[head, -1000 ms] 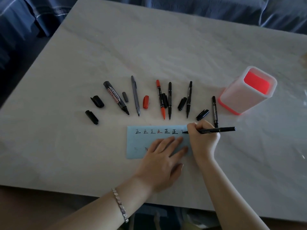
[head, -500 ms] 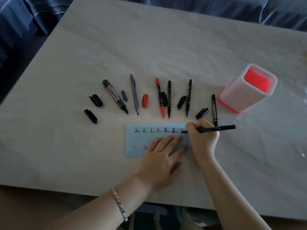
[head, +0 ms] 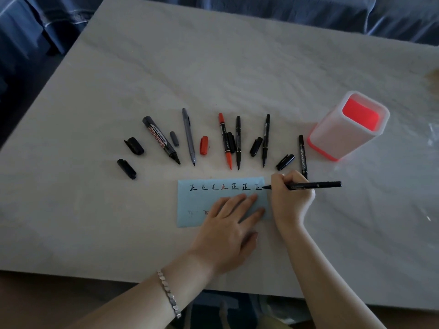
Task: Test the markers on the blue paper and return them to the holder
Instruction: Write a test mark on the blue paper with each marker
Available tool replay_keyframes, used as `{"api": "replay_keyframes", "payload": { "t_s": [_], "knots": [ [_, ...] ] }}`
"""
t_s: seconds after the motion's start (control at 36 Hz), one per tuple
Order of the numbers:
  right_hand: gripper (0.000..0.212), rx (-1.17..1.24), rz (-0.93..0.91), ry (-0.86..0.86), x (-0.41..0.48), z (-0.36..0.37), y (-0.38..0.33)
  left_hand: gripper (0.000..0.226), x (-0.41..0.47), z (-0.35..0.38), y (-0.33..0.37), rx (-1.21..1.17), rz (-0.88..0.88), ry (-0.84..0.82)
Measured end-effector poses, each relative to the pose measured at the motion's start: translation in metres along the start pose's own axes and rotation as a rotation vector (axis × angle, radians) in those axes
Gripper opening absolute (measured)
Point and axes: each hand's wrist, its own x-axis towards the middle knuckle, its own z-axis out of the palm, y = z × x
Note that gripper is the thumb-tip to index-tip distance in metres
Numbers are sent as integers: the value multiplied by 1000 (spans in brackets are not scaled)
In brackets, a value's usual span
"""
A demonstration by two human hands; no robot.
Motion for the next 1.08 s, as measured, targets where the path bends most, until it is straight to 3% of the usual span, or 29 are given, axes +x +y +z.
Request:
{"api": "replay_keyframes", "payload": {
  "t_s": [0.14, 0.31, 0.5, 0.61, 0.69, 0.83, 1.0, 1.06, 1.08],
  "knots": [
    [30, 106, 11, -5, 0, 0, -5, 42, -1, -2, 1, -43, 28, 52],
    [29, 134, 22, -80, -1, -2, -14, 26, -11, -29, -12, -66, 29, 263],
    [27, 123, -1, -253, -8, 1, -46, 32, -27, -90, -93, 127, -475, 438],
    [29, 169, 13, -291, -12, 10, -56, 56, -29, -111, -119, 2, -890, 368],
    [28, 202, 38, -329, -16, 18, -59, 57, -25, -112, -131, -41, -1074, 288],
    [28, 182, 37, -391, -22, 26, -60, 37, -21, -108, -139, -59, -1106, 219],
    [34, 170, 43, -412, -24, 27, -57, 17, -20, -112, -127, 45, -954, 133],
    [34, 170, 46, -413, -25, 25, -60, 12, -18, -111, -117, -64, -924, 177],
    [33, 179, 48, -413, -25, 23, -62, 4, -17, -112, -109, -231, -909, 230]
  ]
}}
